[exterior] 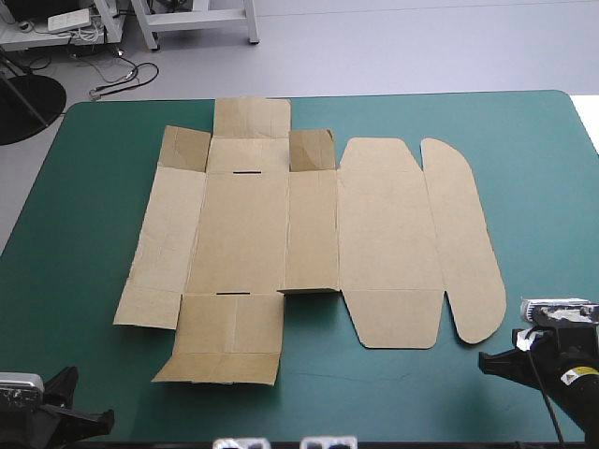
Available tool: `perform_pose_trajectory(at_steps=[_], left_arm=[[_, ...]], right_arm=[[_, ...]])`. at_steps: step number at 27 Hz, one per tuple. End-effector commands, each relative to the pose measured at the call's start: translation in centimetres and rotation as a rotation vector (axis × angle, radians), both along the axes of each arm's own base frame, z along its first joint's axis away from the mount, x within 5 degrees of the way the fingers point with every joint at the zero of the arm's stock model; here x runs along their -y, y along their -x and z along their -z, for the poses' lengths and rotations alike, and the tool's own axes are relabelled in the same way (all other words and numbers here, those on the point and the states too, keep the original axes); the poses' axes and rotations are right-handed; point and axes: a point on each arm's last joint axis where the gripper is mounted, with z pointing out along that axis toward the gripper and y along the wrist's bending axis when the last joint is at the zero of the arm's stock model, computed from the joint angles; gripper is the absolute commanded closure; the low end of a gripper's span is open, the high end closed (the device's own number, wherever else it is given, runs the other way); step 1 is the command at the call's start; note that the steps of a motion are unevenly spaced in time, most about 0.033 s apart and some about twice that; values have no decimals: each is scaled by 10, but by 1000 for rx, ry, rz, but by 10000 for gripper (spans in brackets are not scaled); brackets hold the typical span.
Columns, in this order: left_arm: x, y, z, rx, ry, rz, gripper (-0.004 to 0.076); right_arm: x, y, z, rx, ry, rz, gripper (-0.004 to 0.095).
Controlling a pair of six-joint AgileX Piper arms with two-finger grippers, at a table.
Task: Fold the box
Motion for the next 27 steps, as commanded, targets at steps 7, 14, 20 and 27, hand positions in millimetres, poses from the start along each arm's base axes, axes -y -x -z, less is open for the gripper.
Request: perform_pose_trajectory(at_steps=[7,14,20,27], left_arm=[[0,0,-12,96,11,13,734],[0,0,-12,94,10,13,734],[2,-4,-24,75,15,18,734],[8,-28,-85,51,1,21,734]], right_arm=[[0,-4,-11,67,0,5,928],[0,-4,-11,67,0,5,928],[0,-4,-11,67,0,5,928],[0,-4,-11,67,0,5,928]])
